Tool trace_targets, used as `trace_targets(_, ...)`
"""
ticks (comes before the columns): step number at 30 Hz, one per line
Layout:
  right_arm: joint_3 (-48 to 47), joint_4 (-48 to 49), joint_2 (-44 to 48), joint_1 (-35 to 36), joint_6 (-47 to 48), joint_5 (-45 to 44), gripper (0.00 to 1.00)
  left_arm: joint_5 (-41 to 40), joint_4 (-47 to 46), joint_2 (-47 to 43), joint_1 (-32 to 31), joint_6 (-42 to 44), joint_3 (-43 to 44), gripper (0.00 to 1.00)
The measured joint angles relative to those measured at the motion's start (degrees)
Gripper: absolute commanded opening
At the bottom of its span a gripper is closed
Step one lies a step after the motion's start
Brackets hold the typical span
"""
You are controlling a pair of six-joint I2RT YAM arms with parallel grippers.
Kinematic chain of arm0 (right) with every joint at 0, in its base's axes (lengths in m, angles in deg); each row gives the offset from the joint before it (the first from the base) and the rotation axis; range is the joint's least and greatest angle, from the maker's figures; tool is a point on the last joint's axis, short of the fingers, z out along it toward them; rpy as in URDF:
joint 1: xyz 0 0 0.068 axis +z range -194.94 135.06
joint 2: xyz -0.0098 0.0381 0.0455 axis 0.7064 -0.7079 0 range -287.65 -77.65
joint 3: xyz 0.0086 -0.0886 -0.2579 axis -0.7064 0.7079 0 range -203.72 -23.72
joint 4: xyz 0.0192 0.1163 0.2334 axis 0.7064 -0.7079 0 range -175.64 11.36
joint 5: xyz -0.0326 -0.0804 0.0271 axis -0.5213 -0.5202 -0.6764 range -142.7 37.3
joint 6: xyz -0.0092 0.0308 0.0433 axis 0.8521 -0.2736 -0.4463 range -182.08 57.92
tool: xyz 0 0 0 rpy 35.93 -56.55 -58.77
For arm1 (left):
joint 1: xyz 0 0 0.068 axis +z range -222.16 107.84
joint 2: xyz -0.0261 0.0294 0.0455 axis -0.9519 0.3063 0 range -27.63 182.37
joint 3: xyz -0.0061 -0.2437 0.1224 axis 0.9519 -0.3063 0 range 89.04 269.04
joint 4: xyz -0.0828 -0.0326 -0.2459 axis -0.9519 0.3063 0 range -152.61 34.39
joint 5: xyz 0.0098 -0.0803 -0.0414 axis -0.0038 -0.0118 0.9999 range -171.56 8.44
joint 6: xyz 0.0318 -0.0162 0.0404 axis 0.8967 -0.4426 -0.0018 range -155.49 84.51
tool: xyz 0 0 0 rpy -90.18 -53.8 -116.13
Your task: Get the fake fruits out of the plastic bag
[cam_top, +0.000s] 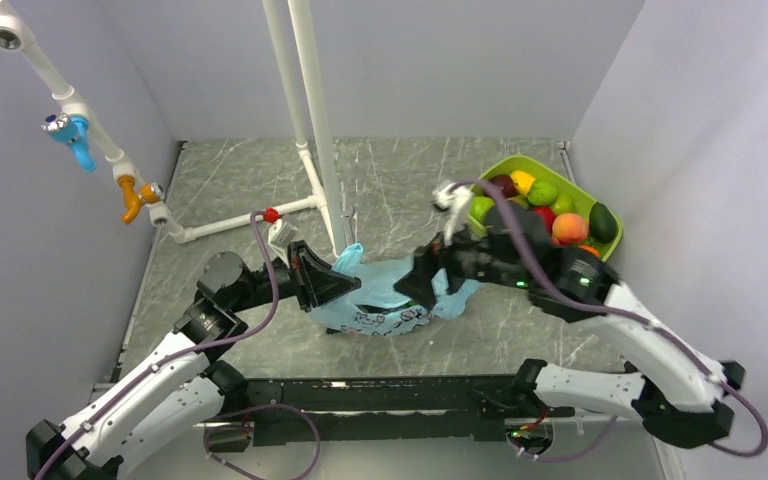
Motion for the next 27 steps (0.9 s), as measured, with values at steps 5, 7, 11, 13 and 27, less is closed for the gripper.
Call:
trace_targets(5, 0.68, -0.17, -10.01, 9.79, 6.78, -6.86, 0.89, -0.66, 1.22, -1.6, -0.33, -0.15, -1.51, 0.11)
trace_targets(7, 0.52, -0.26, -13.51, 12.74, 9.44, -9.35, 0.86, -1.14, 2.05, -2.38, -0.33, -0.11, -1.6, 0.11)
trace_targets(11, 0.57, -0.57, -17.94, 15.13, 13.84, -13.14, 0.83, -1.88, 4.42, -4.11, -0.39, 0.35, -1.6, 0.12)
trace_targets(13, 1.38, -0.57, -17.77, 15.13, 15.26, -14.19, 0.85, -2.14, 5.35, -4.85, -0.42, 0.59, -1.6, 0.12)
trace_targets(27, 10.69, 3.06, -15.54, 15.1, 16.7, -24.59, 0.22, -2.82, 7.17, -7.04, -0.52, 1.4, -2.29, 0.46)
